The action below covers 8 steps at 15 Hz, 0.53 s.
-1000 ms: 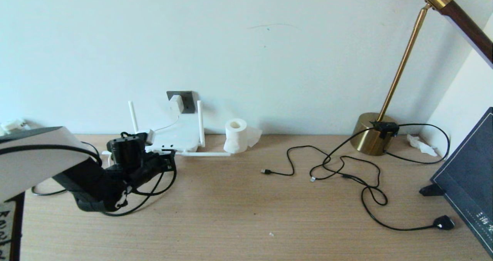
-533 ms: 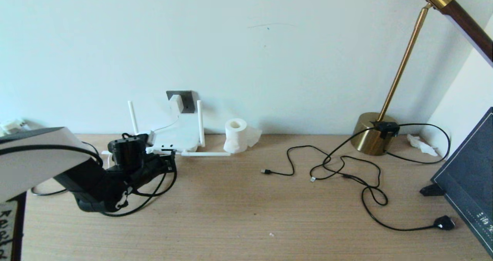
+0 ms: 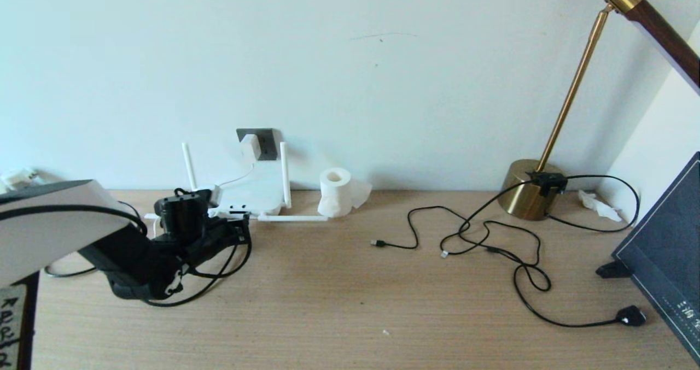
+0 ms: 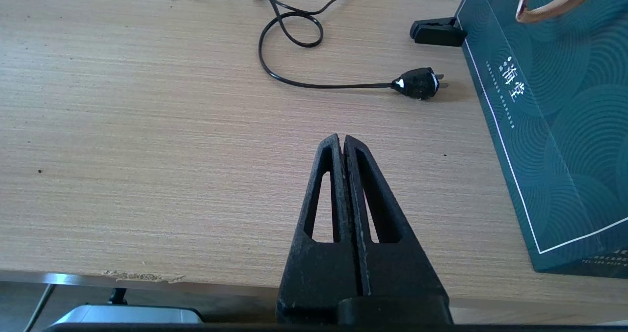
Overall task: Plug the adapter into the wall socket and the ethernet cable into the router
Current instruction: Plug cable into router interface
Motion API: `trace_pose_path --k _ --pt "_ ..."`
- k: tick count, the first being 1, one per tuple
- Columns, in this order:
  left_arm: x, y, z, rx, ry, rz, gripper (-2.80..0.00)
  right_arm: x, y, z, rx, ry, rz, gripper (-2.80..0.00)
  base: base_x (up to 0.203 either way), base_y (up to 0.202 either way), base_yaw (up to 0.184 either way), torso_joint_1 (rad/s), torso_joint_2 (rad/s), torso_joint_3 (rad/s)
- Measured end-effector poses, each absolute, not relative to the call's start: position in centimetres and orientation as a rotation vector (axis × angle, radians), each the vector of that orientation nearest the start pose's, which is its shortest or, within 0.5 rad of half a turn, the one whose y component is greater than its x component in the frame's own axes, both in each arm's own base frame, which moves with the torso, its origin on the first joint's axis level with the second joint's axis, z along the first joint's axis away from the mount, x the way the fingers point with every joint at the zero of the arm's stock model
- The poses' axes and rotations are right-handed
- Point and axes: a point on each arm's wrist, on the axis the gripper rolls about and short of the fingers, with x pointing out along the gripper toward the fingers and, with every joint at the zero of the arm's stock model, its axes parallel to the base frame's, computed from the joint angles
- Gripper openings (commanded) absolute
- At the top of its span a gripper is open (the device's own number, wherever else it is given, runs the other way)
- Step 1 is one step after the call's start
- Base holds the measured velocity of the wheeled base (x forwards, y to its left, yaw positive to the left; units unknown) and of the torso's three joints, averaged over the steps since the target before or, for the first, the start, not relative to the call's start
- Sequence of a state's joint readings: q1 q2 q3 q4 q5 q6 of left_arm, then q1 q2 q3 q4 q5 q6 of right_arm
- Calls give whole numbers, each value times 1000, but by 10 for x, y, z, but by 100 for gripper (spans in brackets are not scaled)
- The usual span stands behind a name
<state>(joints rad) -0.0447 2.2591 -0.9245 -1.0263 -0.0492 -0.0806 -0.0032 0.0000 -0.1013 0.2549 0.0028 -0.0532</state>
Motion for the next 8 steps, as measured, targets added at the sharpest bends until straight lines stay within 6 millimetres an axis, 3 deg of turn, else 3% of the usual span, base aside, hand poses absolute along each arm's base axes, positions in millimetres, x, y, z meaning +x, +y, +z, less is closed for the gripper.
trace_pose_path --k 8 --pt "402 -19 55 -73 293 -82 -280 -33 0 77 -52 153 4 -280 0 0 0 0 0 0"
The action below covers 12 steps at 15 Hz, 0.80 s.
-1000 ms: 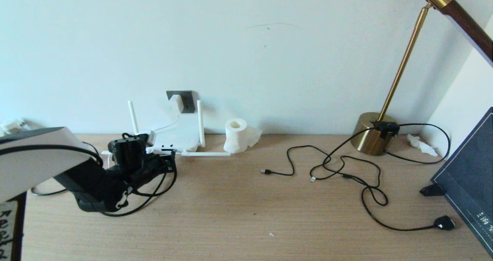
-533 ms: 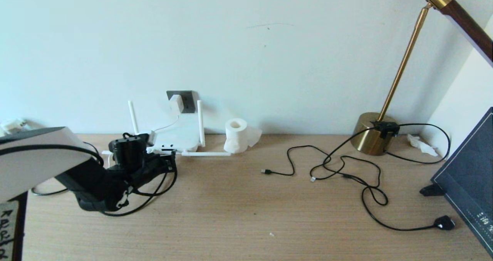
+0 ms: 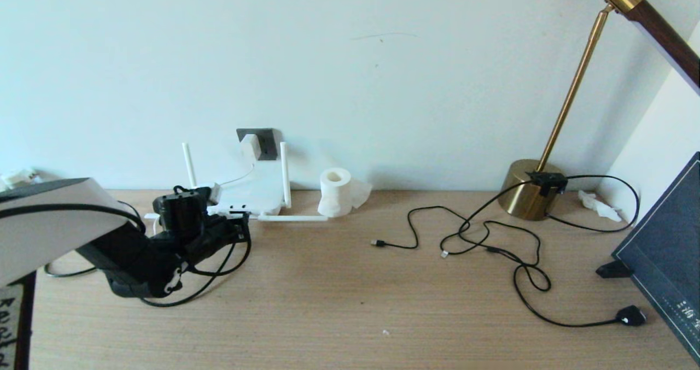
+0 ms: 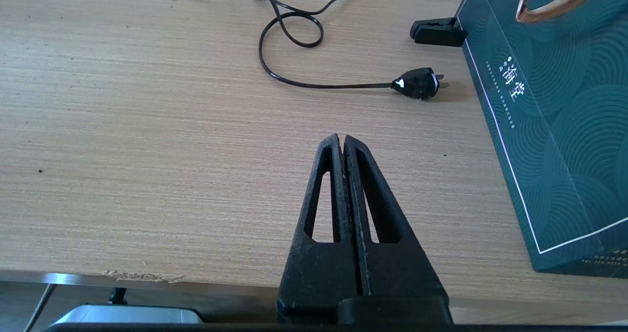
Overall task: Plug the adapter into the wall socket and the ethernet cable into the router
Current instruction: Plug cable into router interface
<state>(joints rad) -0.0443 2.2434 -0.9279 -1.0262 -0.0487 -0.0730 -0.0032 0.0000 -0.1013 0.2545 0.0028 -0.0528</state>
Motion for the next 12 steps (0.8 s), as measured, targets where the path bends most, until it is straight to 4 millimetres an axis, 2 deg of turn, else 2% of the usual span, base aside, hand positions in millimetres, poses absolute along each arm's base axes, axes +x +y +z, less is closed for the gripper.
trace_pose_path --k 12 --pt "396 -18 61 -57 283 -81 -280 -33 0 77 -53 154 3 -280 0 0 0 0 0 0"
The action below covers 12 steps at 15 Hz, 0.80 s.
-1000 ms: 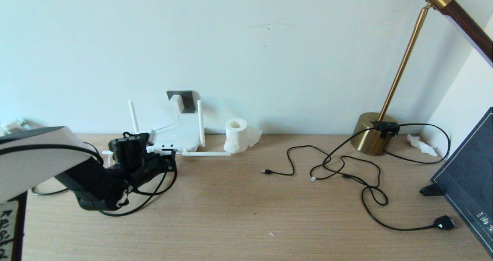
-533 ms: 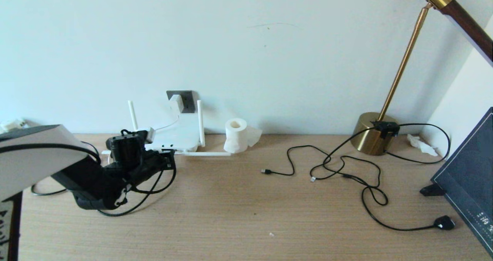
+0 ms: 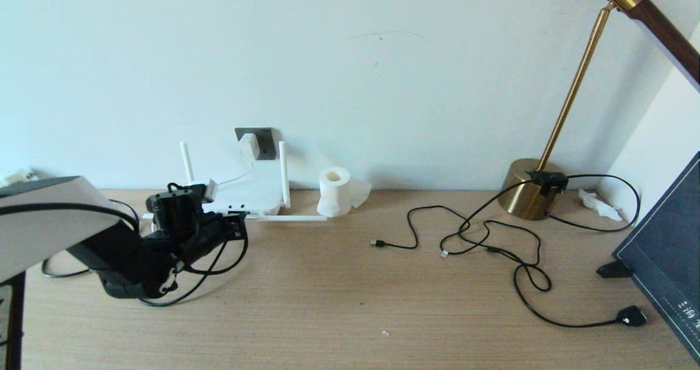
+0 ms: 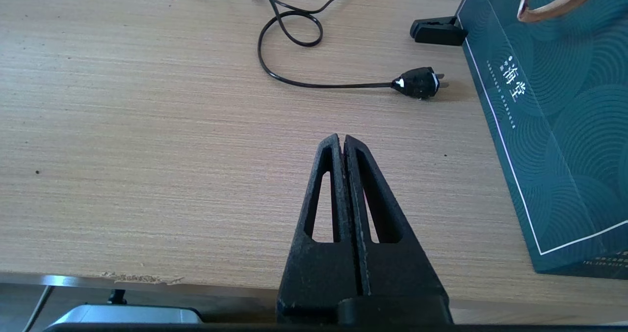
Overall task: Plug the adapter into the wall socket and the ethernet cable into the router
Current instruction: Plug cable into router interface
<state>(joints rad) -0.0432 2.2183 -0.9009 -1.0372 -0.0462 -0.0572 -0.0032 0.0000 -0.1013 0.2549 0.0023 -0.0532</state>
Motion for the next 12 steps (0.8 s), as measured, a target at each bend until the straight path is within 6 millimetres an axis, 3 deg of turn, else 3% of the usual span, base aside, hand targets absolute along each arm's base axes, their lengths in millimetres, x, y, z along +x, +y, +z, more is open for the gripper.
trace_pose_path --k 12 --pt "394 -10 51 -56 314 -60 -280 -33 0 77 -53 154 4 -280 0 0 0 0 0 0"
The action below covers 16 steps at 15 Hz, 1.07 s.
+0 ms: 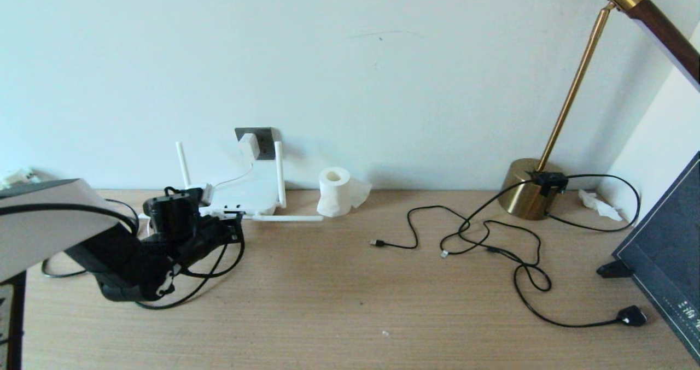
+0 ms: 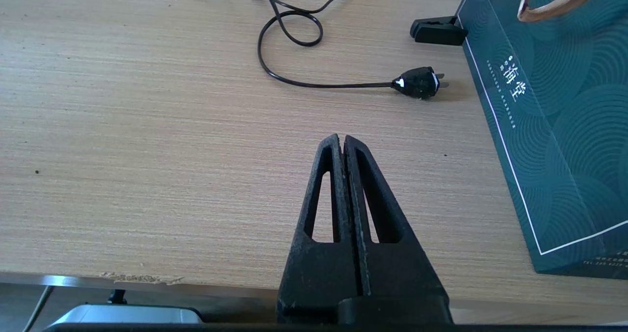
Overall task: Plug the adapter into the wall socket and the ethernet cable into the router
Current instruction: Plug cable into router interface
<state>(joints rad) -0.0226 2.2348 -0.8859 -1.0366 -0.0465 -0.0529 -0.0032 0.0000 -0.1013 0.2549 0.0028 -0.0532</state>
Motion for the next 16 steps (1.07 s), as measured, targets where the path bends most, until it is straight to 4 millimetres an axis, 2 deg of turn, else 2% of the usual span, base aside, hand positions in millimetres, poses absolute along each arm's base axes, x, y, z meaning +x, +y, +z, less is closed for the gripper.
trace_pose_path --k 10,16 --pt "391 -9 50 -57 328 -60 -280 -33 0 77 -53 153 4 -280 0 0 0 0 0 0" --pt "383 -7 56 -57 324 -56 -280 -33 0 77 -53 153 4 -280 0 0 0 0 0 0"
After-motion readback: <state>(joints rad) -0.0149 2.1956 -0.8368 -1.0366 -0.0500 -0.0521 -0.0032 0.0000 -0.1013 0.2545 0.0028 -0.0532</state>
